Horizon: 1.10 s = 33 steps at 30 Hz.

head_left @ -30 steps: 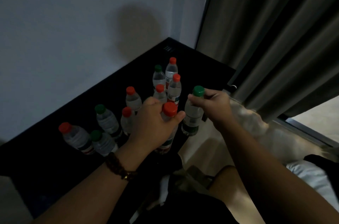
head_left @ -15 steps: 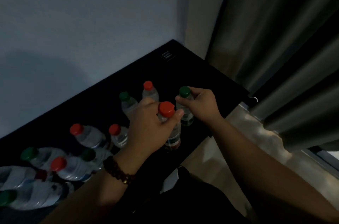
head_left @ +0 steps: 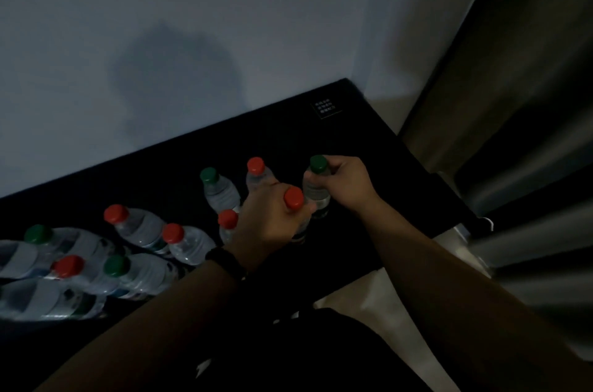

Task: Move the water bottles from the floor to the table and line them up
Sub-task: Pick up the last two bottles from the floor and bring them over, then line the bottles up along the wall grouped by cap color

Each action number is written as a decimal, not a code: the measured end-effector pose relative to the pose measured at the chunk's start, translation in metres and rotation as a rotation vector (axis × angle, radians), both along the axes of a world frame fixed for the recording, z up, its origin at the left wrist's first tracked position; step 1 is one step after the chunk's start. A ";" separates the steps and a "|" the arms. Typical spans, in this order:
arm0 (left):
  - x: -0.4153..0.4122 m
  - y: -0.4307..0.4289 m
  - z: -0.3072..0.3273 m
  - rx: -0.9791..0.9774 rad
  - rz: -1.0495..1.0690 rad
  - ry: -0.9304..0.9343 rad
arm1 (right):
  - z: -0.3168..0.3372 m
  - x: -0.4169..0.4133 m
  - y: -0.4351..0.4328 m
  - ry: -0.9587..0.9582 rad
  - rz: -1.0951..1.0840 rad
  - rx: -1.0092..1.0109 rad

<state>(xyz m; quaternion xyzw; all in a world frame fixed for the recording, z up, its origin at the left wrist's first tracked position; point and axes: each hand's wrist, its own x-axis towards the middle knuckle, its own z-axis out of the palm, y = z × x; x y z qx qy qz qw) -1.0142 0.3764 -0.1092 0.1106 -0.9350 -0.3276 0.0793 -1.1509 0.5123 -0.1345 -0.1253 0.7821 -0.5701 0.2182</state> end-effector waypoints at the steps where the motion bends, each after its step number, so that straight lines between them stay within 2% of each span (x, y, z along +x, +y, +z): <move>1: -0.001 0.003 -0.002 0.008 -0.006 -0.012 | -0.002 -0.002 0.000 -0.013 0.003 0.002; 6: -0.002 0.008 -0.007 -0.045 0.001 -0.092 | -0.008 -0.008 0.001 -0.039 0.047 0.021; 10: 0.000 0.006 -0.004 -0.004 0.060 -0.137 | -0.010 -0.007 0.000 -0.054 0.065 0.021; 18: 0.000 0.004 0.021 -0.086 -0.028 -0.326 | -0.007 -0.008 0.001 0.012 0.120 0.044; 21: -0.002 -0.004 0.044 -0.108 0.030 -0.172 | -0.001 -0.010 0.004 0.104 0.163 0.116; 24: -0.001 -0.031 0.068 -0.143 0.084 0.033 | 0.015 -0.015 0.002 0.315 0.229 0.327; 26: -0.003 -0.058 0.077 -0.251 0.094 0.036 | 0.031 -0.018 -0.001 0.424 0.304 0.483; 28: -0.008 -0.088 0.078 -0.326 0.097 -0.092 | 0.046 -0.020 -0.006 0.448 0.392 0.614; 33: -0.018 -0.132 0.062 -0.507 0.051 -0.583 | 0.076 -0.022 -0.025 0.404 0.539 0.928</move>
